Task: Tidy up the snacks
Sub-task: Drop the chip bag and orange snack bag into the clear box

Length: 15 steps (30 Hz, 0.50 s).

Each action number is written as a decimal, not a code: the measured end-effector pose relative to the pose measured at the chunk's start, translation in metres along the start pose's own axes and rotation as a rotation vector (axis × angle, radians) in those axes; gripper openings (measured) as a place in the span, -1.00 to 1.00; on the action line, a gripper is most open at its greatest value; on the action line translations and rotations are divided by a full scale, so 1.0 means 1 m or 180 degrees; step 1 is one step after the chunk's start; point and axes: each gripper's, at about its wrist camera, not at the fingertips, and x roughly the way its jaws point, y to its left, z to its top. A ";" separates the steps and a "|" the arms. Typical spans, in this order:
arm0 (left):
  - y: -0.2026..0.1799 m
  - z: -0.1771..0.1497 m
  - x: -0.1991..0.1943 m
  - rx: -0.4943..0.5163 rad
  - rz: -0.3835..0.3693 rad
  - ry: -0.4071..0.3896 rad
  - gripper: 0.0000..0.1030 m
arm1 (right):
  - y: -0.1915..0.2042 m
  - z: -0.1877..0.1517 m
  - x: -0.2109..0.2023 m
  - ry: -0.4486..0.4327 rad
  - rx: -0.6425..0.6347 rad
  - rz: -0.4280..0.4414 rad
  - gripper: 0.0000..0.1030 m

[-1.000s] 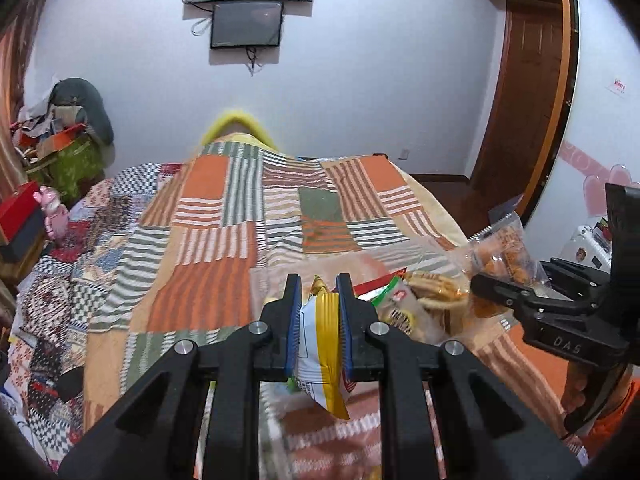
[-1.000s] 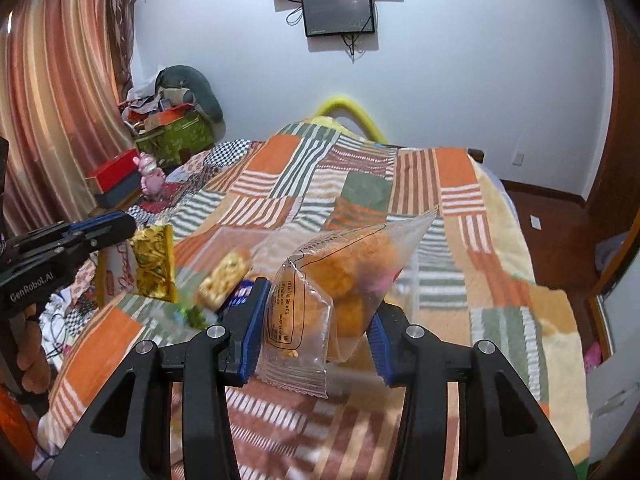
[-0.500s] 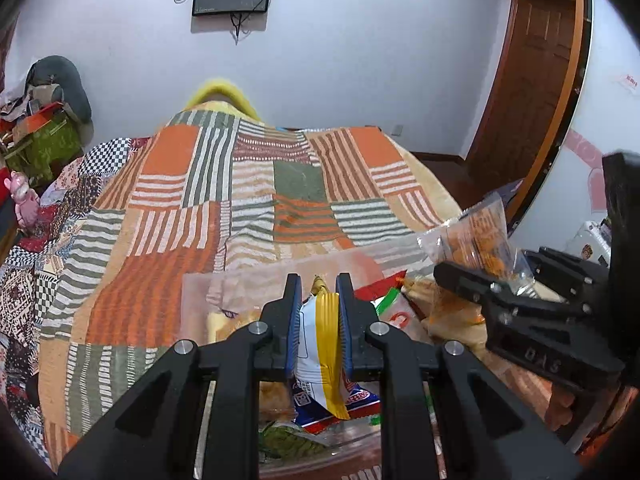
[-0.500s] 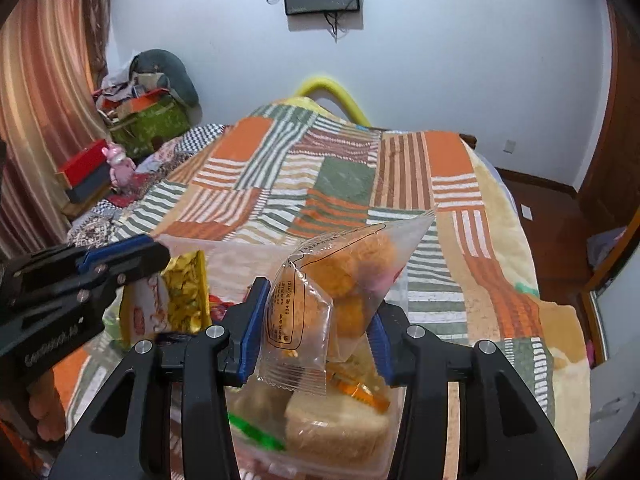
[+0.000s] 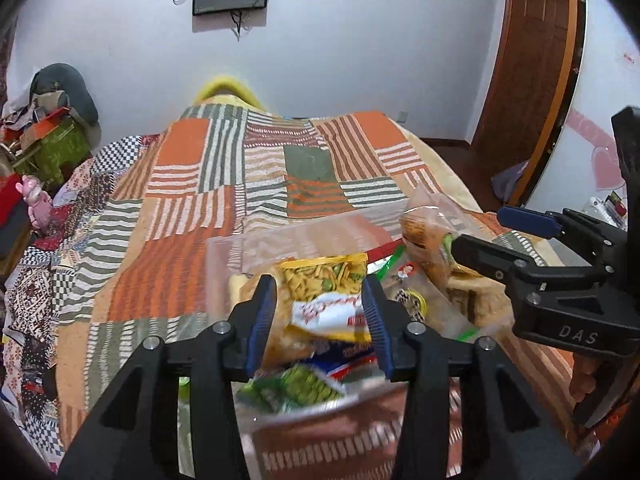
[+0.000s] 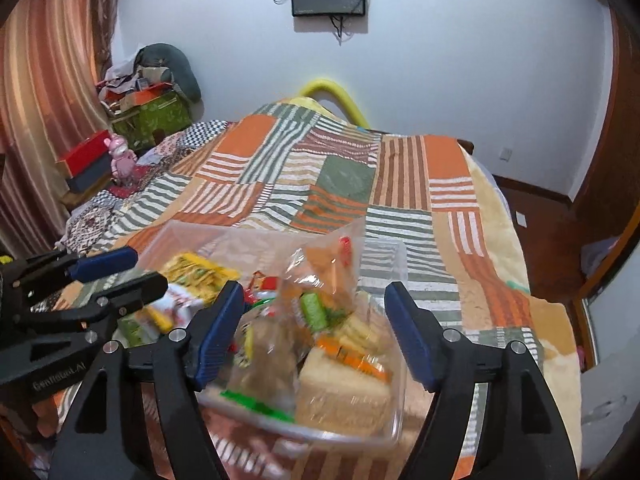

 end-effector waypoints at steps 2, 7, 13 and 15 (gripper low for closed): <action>0.004 -0.005 -0.017 0.0008 0.0010 -0.0037 -0.08 | 0.005 -0.003 -0.009 -0.0016 -0.0010 0.0035 0.38; 0.019 -0.029 -0.062 0.0045 0.0136 -0.0105 0.10 | 0.027 -0.020 -0.032 -0.0002 0.0020 0.0175 0.53; 0.046 -0.070 -0.099 -0.0053 0.0268 -0.0026 0.18 | 0.066 -0.052 -0.035 0.0245 0.0063 0.0398 0.58; 0.054 -0.086 -0.107 -0.0085 0.0282 0.0011 0.20 | 0.081 -0.064 -0.031 0.0377 0.0094 0.0469 0.59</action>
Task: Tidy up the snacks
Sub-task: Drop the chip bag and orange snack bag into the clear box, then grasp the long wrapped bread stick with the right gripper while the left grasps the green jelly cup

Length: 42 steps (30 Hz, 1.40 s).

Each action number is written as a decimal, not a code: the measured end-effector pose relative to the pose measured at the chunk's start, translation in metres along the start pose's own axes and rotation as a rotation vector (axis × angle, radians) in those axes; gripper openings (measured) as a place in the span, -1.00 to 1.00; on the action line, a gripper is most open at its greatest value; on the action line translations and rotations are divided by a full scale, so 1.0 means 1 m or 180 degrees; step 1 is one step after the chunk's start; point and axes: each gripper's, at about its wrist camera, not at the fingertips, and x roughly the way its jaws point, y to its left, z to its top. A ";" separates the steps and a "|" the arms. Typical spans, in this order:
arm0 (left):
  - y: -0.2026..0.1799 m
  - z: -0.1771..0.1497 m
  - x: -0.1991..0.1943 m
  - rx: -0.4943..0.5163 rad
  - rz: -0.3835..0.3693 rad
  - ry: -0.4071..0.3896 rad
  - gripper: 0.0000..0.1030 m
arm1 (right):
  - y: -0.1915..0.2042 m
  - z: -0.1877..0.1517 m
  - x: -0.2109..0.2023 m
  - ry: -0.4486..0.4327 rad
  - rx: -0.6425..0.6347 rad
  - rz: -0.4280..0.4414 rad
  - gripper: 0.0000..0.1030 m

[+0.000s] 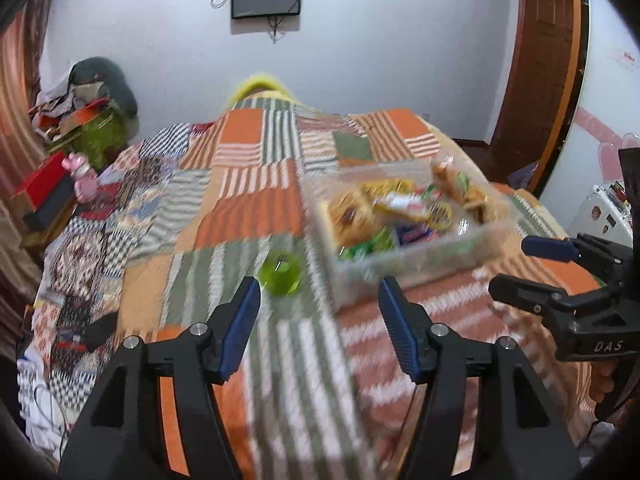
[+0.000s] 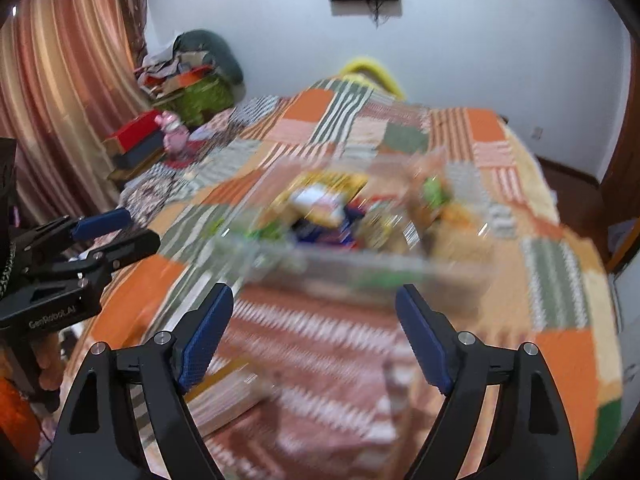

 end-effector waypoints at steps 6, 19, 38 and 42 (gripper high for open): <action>0.020 -0.046 -0.008 -0.0017 0.0019 0.0177 0.20 | 0.030 -0.028 0.026 0.0338 -0.0050 -0.0039 0.59; 0.044 -0.088 -0.006 -0.0216 -0.0127 0.0308 0.20 | 0.071 -0.048 0.067 0.0721 -0.0333 -0.0197 0.60; 0.050 -0.055 0.045 -0.0229 -0.0044 0.0384 0.20 | 0.022 -0.033 0.043 0.0422 -0.0230 -0.0237 -0.38; 0.056 -0.036 0.069 -0.0291 -0.0066 0.0411 0.20 | 0.001 -0.026 0.040 0.0369 -0.0112 -0.0308 -0.38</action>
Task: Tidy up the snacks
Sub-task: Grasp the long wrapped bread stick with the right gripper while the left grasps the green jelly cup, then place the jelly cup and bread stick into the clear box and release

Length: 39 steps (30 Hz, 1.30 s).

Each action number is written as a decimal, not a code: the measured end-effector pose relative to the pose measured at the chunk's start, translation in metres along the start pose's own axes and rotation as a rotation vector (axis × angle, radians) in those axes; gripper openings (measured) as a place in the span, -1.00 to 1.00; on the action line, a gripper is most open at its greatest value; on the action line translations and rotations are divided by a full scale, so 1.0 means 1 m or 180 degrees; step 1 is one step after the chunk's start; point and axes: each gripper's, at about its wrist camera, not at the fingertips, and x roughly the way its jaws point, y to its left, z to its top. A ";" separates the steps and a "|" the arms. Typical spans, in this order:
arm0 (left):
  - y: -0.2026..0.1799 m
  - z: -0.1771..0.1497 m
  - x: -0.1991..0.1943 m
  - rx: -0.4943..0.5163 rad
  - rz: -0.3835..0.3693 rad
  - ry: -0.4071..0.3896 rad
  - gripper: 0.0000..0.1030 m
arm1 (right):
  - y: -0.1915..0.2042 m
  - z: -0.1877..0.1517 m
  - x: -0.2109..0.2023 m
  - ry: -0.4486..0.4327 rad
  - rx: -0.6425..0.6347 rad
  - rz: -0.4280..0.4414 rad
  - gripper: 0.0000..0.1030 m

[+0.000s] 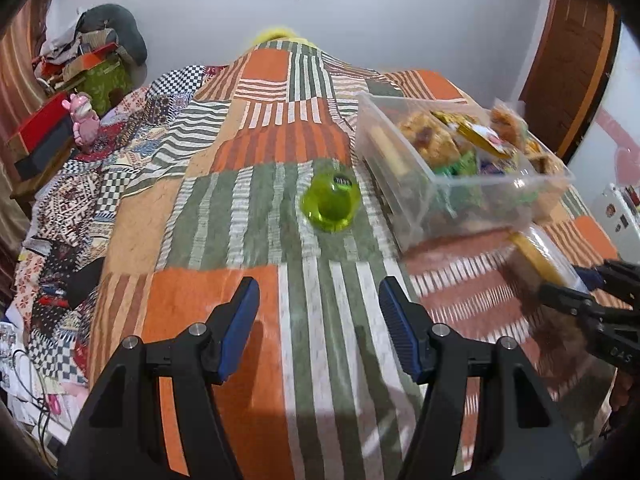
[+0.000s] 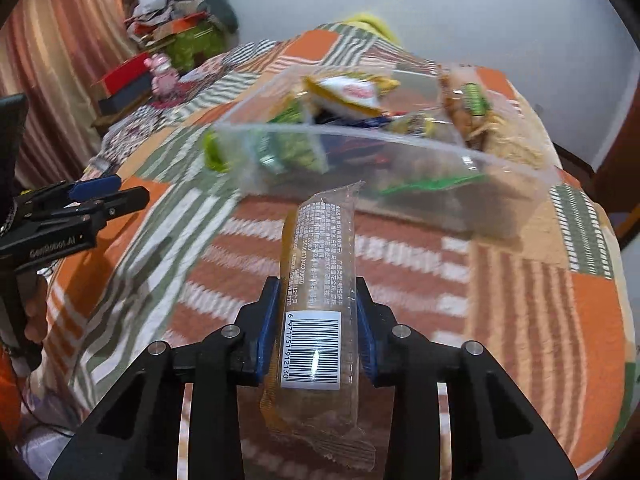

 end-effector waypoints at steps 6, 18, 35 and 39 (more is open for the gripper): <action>-0.002 0.028 0.032 0.0062 0.0017 0.0019 0.20 | -0.025 -0.003 0.002 0.0007 0.0211 -0.0031 -0.38; -0.009 0.053 0.080 0.0213 0.0032 0.0053 0.10 | -0.037 -0.009 0.002 -0.0003 0.0404 0.0191 -0.36; -0.021 0.046 0.064 0.0355 0.0096 -0.0017 -0.13 | -0.042 -0.009 -0.005 -0.0082 0.0405 0.0259 -0.38; -0.019 0.042 0.038 0.0291 0.0119 -0.0080 -0.13 | -0.040 -0.012 -0.023 -0.0185 0.0373 0.0275 -0.38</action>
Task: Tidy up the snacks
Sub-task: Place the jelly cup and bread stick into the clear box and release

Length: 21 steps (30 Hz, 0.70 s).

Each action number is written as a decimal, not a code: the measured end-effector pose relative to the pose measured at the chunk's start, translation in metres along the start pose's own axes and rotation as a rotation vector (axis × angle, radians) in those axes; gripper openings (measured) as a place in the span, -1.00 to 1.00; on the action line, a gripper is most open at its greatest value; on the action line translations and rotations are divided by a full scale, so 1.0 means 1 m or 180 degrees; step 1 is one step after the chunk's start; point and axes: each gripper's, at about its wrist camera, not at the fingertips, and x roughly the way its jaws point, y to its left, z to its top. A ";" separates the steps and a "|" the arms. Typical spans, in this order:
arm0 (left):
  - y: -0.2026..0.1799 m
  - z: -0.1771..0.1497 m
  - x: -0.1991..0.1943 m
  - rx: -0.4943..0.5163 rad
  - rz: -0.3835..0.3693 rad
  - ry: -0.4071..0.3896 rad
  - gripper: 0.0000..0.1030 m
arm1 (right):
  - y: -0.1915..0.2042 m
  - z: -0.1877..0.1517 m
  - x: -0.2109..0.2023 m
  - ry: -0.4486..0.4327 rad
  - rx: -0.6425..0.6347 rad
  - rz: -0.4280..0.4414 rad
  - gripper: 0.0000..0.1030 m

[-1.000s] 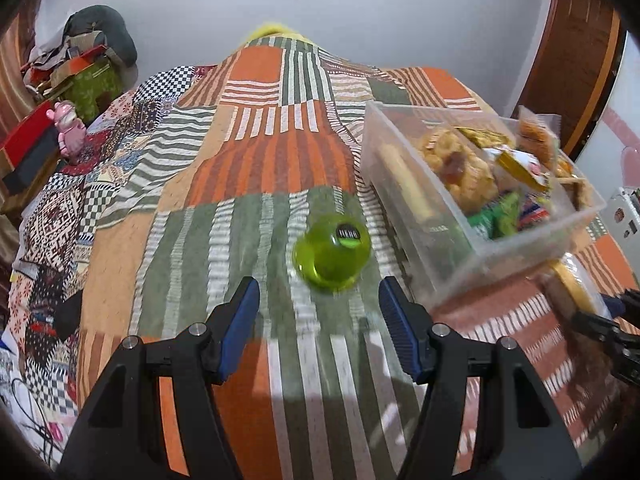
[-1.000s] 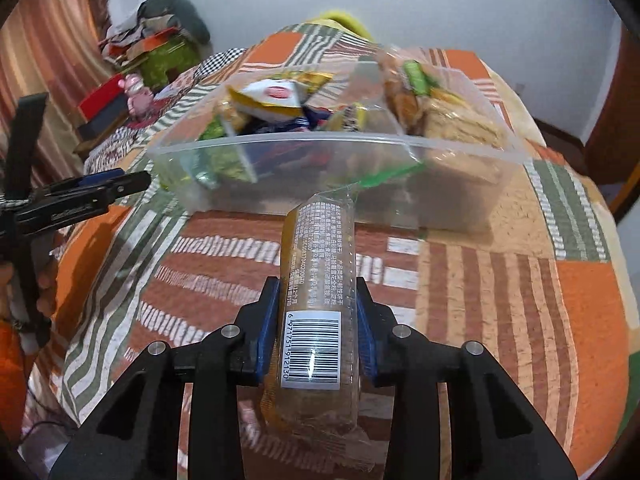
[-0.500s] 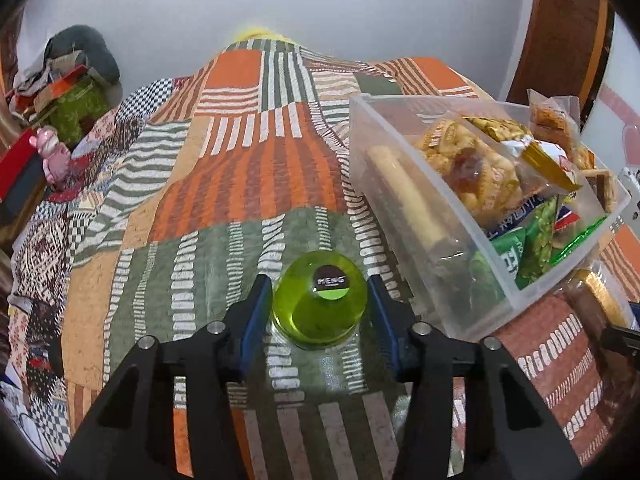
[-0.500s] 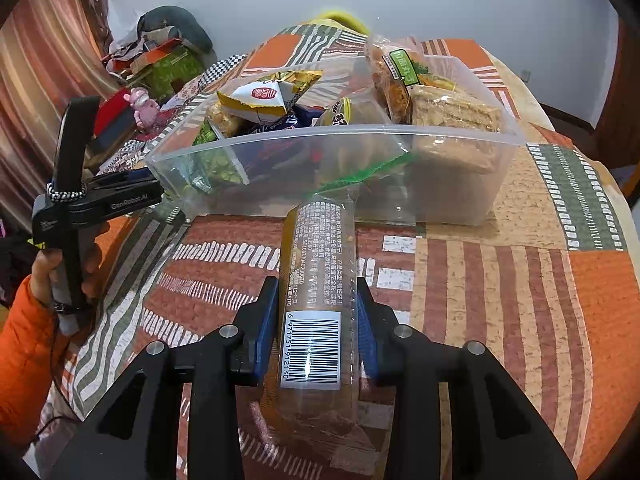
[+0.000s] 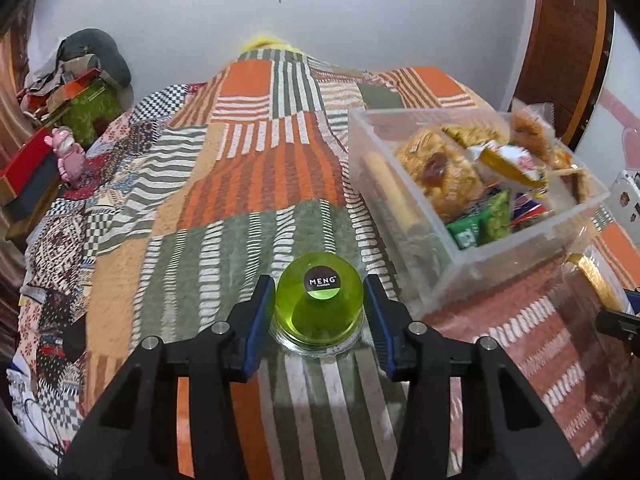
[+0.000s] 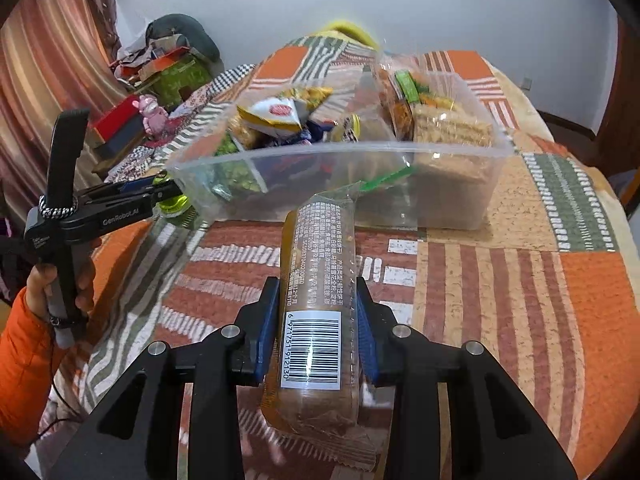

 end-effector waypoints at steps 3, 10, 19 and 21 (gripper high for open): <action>0.002 0.001 -0.018 -0.0056 0.0017 -0.0058 -0.13 | 0.001 -0.001 -0.016 -0.0089 -0.0002 0.0023 -0.38; -0.008 0.011 -0.063 -0.0048 0.0008 -0.0265 -0.13 | -0.002 0.004 -0.047 -0.0320 -0.0003 -0.0005 -0.38; -0.047 0.032 -0.089 0.0029 -0.0178 -0.0473 -0.13 | -0.019 0.029 -0.071 -0.0646 -0.0058 -0.0134 -0.38; -0.055 0.037 -0.089 0.0040 -0.0233 -0.0493 -0.13 | -0.025 0.039 -0.069 -0.0689 -0.0075 -0.0171 -0.38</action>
